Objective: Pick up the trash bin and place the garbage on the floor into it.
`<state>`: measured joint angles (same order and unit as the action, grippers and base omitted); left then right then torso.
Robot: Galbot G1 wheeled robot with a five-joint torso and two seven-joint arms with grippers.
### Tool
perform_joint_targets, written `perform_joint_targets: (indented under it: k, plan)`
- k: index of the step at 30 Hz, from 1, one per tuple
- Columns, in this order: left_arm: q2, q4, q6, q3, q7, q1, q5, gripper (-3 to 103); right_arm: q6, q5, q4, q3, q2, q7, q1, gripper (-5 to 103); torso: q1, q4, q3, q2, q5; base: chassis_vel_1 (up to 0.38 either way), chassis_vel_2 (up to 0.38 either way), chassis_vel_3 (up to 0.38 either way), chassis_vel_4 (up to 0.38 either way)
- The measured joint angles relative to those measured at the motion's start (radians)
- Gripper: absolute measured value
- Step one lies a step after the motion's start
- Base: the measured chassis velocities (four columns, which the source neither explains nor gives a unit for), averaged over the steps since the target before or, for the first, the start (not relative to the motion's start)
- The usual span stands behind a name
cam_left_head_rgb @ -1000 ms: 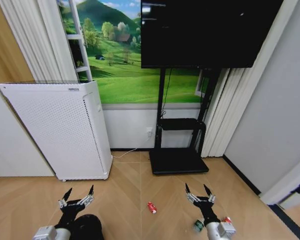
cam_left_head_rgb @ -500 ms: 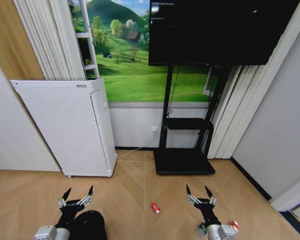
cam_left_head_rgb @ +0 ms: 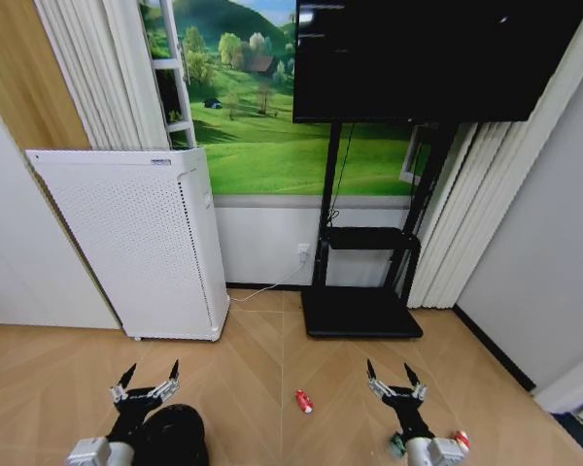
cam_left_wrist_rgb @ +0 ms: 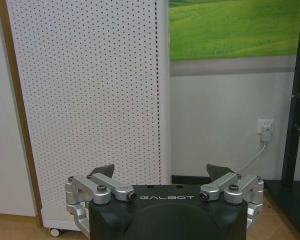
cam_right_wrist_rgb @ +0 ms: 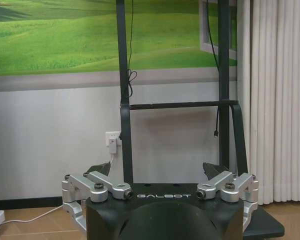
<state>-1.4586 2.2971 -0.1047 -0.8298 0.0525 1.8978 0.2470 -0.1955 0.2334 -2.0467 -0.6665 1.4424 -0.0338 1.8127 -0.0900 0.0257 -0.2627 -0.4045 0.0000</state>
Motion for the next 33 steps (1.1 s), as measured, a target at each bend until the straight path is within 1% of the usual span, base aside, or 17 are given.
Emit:
perform_joint_targets:
  k: [4, 15, 18, 20, 21, 23, 26, 27, 33]
  plan:
    - [0.007, 0.003, 0.0, -0.001, 0.002, -0.001, 0.001, 100, -0.016, -0.002, 0.0, -0.009, 0.012, -0.001, 0.003, 100, 0.007, 0.0, 0.012, 0.019, 0.0, 0.0, 0.0, 0.0, 0.0]
    - [0.009, 0.012, -0.002, 0.012, 0.005, 0.001, 0.001, 100, -0.017, -0.013, -0.025, -0.01, 0.024, -0.009, 0.009, 100, 0.022, -0.0001, 0.037, 0.059, 0.0, 0.0, 0.0, 0.0, 0.0]
    - [0.018, 0.012, -0.004, 0.016, 0.013, -0.001, -0.001, 100, -0.015, -0.021, -0.028, -0.007, 0.035, -0.01, 0.012, 100, 0.026, -0.0001, 0.045, 0.071, 0.0, 0.0, 0.0, 0.0, 0.0]
    - [0.036, 0.007, -0.004, 0.022, 0.031, -0.005, -0.008, 100, -0.014, -0.027, -0.031, -0.007, 0.06, -0.01, 0.017, 100, 0.03, -0.0001, 0.054, 0.084, -0.0001, 0.0, 0.0, 0.0, 0.0]
    - [0.036, 0.007, -0.004, 0.022, 0.031, -0.005, -0.008, 100, -0.014, -0.027, -0.031, -0.007, 0.06, -0.01, 0.017, 100, 0.03, -0.0001, 0.054, 0.084, -0.0001, 0.0, 0.0, 0.0, 0.0]
    - [0.061, 0.006, -0.004, 0.024, 0.049, -0.011, -0.012, 100, -0.014, -0.033, -0.032, -0.006, 0.091, -0.011, 0.023, 100, 0.034, 0.0001, 0.062, 0.096, 0.0, 0.0, 0.0, 0.0, 0.0]
    - [0.076, 0.006, -0.01, 0.025, 0.054, -0.016, -0.013, 100, -0.015, -0.041, -0.032, -0.004, 0.1, -0.011, 0.026, 100, 0.038, 0.0001, 0.069, 0.108, 0.0, 0.0, 0.0, 0.0, 0.0]
    - [0.076, 0.006, -0.01, 0.025, 0.054, -0.016, -0.013, 100, -0.015, -0.041, -0.032, -0.004, 0.1, -0.011, 0.026, 100, 0.038, 0.0001, 0.069, 0.108, 0.0, 0.0, 0.0, 0.0, 0.0]
    - [0.078, 0.005, -0.015, 0.028, 0.055, -0.018, -0.021, 100, -0.015, -0.044, -0.031, -0.007, 0.102, -0.011, 0.027, 100, 0.047, -0.0001, 0.089, 0.137, 0.0, 0.0, 0.0, 0.0, 0.0]
